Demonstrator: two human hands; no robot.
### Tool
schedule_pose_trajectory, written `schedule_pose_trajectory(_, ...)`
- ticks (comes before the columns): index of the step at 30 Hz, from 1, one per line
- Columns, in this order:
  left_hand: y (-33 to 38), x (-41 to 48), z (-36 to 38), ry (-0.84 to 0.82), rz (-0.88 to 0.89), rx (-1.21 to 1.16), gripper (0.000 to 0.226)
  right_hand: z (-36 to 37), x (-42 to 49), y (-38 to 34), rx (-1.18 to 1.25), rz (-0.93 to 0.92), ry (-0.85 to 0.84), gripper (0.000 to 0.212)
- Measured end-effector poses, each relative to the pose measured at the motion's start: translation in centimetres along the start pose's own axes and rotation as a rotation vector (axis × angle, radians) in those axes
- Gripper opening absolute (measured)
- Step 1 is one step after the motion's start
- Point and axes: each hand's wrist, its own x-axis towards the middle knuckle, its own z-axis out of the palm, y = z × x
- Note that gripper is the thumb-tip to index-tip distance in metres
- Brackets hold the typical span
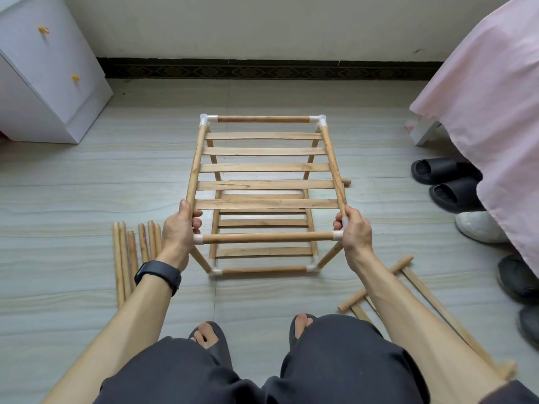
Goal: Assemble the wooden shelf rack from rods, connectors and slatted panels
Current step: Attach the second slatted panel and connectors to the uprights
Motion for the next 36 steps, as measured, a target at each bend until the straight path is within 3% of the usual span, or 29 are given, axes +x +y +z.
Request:
schedule_pose_trajectory(6, 0.4, -0.5, -0.4, -0.087, -0.042, -0.216, 0.034, 0.5, 0.1, 0.4, -0.031, -0.057, 0.098, 0.035)
schedule_pose_trajectory(13, 0.9, -1.2, 0.5, 0.024, 0.021, 0.072, 0.048, 0.5, 0.3, 0.6, -0.129, -0.091, 0.144, 0.054)
schedule_pose_trajectory(16, 0.7, -1.8, 0.6, 0.177, 0.297, 0.499, 0.053, 0.3, 0.3, -0.1, -0.292, -0.122, 0.141, 0.05)
schedule_pose_trajectory(18, 0.6, -2.3, -0.2, 0.218, 0.618, 0.852, 0.056, -0.5, -0.2, -0.4, -0.508, -0.33, 0.149, 0.055)
schedule_pose_trajectory(20, 0.9, -2.5, -1.2, 0.07, 0.986, 1.16, 0.071, -1.3, -1.4, -1.1, -0.777, -0.636, 0.094, 0.074)
schedule_pose_trajectory(21, 1.1, -2.4, -1.5, -0.044, 1.083, 1.283, 0.082, -1.5, -1.8, -1.4, -0.935, -0.759, 0.029, 0.085)
schedule_pose_trajectory(24, 2.1, -2.1, -1.2, -0.242, 1.045, 1.562, 0.101, -1.0, -1.7, -2.0, -1.474, -0.786, -0.259, 0.114)
schedule_pose_trajectory(26, 2.6, -1.6, -0.4, -0.258, 0.98, 1.623, 0.1, -0.2, -0.9, -2.6, -1.613, -0.724, -0.321, 0.111)
schedule_pose_trajectory(31, 2.9, -1.2, 1.3, -0.209, 0.82, 1.644, 0.086, 0.9, 0.5, -3.9, -1.602, -0.761, -0.225, 0.083)
schedule_pose_trajectory(36, 2.7, -0.6, 1.4, -0.127, 0.989, 1.575, 0.06, 1.0, 1.2, -3.4, -1.446, -0.956, -0.128, 0.065)
